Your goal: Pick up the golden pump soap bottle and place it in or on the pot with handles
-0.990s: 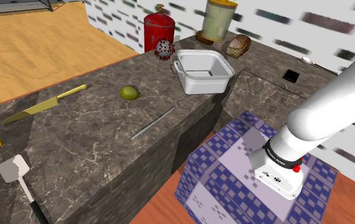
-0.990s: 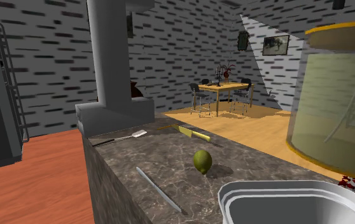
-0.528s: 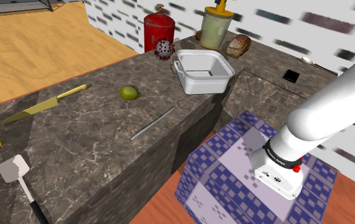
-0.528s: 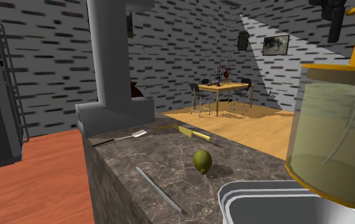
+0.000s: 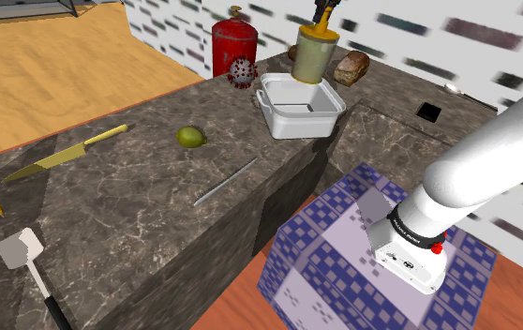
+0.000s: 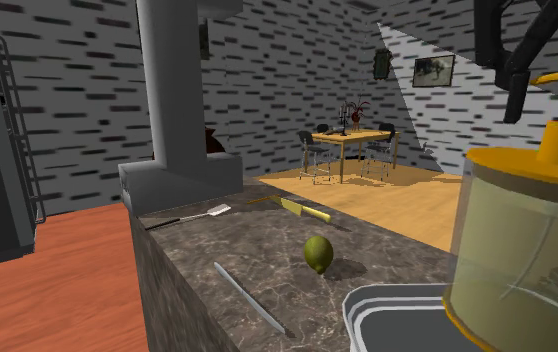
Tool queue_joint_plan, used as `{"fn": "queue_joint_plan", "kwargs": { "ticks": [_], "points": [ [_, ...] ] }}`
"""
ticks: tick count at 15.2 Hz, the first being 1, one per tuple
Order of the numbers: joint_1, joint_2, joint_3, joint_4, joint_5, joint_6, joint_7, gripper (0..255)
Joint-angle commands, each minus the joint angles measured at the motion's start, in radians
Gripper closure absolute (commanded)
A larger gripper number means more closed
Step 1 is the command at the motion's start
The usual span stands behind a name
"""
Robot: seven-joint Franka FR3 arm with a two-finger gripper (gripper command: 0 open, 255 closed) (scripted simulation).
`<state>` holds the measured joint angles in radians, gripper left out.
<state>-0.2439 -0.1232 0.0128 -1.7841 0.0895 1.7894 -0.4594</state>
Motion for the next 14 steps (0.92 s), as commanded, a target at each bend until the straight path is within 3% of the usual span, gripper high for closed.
{"fn": "queue_joint_plan", "kwargs": {
  "ticks": [1,10,14],
  "points": [
    [0.001,-0.003,0.001,-0.028,0.001,0.027,0.000,255],
    [0.002,-0.009,0.002,-0.155,0.004,0.148,-0.010,255],
    [0.002,-0.009,0.002,-0.160,0.004,0.152,-0.010,255]
  ]
}}
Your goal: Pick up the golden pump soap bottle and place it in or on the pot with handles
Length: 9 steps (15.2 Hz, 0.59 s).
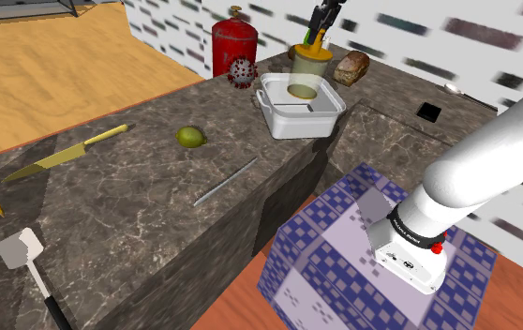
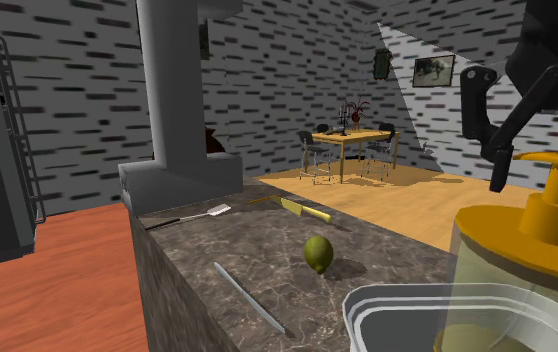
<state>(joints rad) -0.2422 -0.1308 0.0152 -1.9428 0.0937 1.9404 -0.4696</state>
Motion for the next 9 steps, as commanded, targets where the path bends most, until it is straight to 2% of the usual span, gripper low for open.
{"fn": "queue_joint_plan", "kwargs": {
  "ticks": [1,4,5,9],
  "points": [
    [0.000,-0.001,0.000,-0.001,0.000,0.001,0.000,255],
    [0.000,-0.001,0.000,-0.001,0.000,0.001,0.000,255],
    [0.000,-0.001,0.000,-0.001,0.000,0.001,0.000,0],
    [0.000,-0.001,0.000,-0.001,0.000,0.001,0.000,0]
  ]
}}
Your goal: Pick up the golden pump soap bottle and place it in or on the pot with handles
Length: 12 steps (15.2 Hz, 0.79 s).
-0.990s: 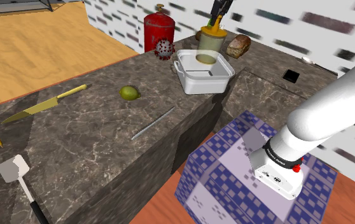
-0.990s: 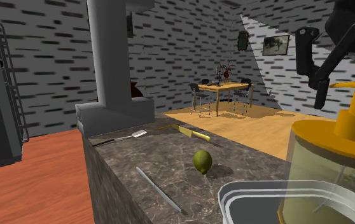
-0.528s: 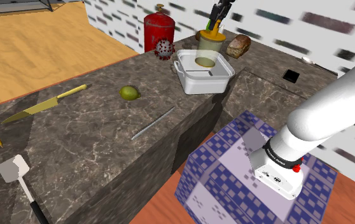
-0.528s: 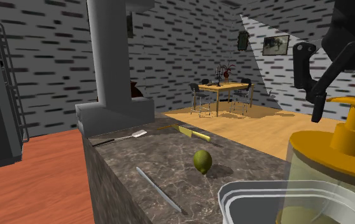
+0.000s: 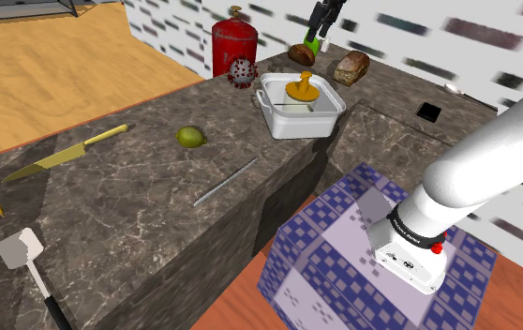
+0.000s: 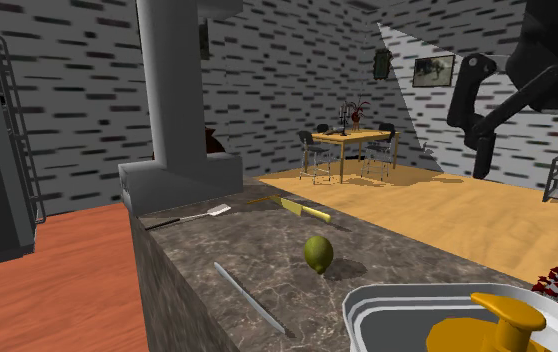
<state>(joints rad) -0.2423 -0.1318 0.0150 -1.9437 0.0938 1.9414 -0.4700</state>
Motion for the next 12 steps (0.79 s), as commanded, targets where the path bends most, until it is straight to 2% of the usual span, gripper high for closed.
{"fn": "queue_joint_plan", "kwargs": {
  "ticks": [1,5,12],
  "points": [
    [0.000,0.000,0.000,0.000,0.000,0.000,0.000,0],
    [-0.004,-0.015,-0.006,0.109,-0.003,-0.124,0.002,0],
    [-0.004,-0.015,-0.006,0.109,-0.003,-0.124,0.002,0]
  ]
}}
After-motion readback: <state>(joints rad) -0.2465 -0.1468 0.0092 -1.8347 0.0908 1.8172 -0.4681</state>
